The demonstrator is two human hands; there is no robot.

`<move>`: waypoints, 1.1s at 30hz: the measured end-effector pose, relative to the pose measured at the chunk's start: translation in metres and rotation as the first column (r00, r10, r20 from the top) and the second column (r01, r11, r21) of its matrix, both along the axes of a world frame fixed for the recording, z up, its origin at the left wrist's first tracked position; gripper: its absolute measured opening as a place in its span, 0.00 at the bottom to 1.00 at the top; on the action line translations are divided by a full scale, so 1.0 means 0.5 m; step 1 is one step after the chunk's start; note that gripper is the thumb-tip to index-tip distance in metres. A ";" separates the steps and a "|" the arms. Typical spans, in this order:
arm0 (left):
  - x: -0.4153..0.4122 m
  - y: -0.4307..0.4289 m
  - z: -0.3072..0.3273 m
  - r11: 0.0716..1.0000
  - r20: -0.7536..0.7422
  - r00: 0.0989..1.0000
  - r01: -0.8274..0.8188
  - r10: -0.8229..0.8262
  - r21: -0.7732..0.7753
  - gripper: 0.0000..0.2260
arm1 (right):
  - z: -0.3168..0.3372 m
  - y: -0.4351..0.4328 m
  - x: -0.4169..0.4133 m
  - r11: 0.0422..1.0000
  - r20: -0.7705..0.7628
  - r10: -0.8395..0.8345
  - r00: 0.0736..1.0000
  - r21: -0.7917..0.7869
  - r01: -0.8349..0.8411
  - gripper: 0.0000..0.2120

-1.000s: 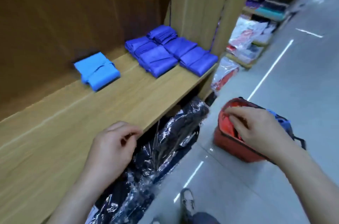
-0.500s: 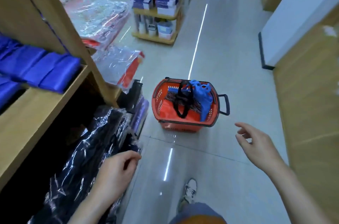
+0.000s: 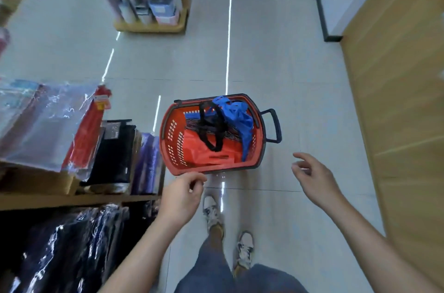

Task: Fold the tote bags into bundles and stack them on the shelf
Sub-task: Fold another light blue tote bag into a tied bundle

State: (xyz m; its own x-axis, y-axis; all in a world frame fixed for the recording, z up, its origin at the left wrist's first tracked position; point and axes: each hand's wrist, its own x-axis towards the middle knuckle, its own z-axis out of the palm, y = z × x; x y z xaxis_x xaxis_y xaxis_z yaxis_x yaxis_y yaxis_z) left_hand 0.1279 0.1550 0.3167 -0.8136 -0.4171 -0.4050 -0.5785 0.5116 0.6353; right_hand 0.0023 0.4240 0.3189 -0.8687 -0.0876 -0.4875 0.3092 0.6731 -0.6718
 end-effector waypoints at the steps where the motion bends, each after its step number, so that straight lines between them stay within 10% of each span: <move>1: -0.039 -0.005 -0.015 1.000 0.003 1.000 0.016 -0.016 0.019 0.09 | -0.015 -0.020 -0.020 0.997 0.060 -0.053 0.997 -0.052 0.056 0.13; 7: -0.289 -0.043 -0.156 0.985 0.048 0.999 0.000 -0.008 0.172 0.08 | -0.121 -0.169 -0.171 0.885 0.368 -0.268 0.890 -0.271 0.379 0.10; 12: -0.475 -0.050 -0.328 0.955 0.162 0.985 -0.109 0.065 0.277 0.17 | -0.246 -0.256 -0.314 0.895 0.410 -0.192 0.892 -0.300 0.330 0.18; 17: -0.593 -0.038 -0.512 0.960 0.225 0.974 -0.037 -0.027 0.277 0.30 | -0.430 -0.276 -0.424 0.988 0.229 0.142 0.963 -0.088 -0.125 0.23; 25: -0.665 -0.014 -0.681 0.933 0.079 0.970 -0.241 0.228 0.269 0.06 | -0.741 -0.250 -0.462 0.636 0.156 0.604 0.782 0.496 -0.590 0.21; 30: -0.652 -0.035 -0.605 0.880 -0.063 0.951 -0.255 0.304 0.400 0.18 | -0.700 -0.257 -0.473 0.789 -0.200 0.593 0.780 0.339 -0.513 0.07; 33: -0.625 -0.052 -0.513 0.994 -0.221 0.973 -0.081 0.064 -0.069 0.29 | -0.591 -0.260 -0.499 0.772 -0.358 0.636 0.684 0.264 -0.579 0.09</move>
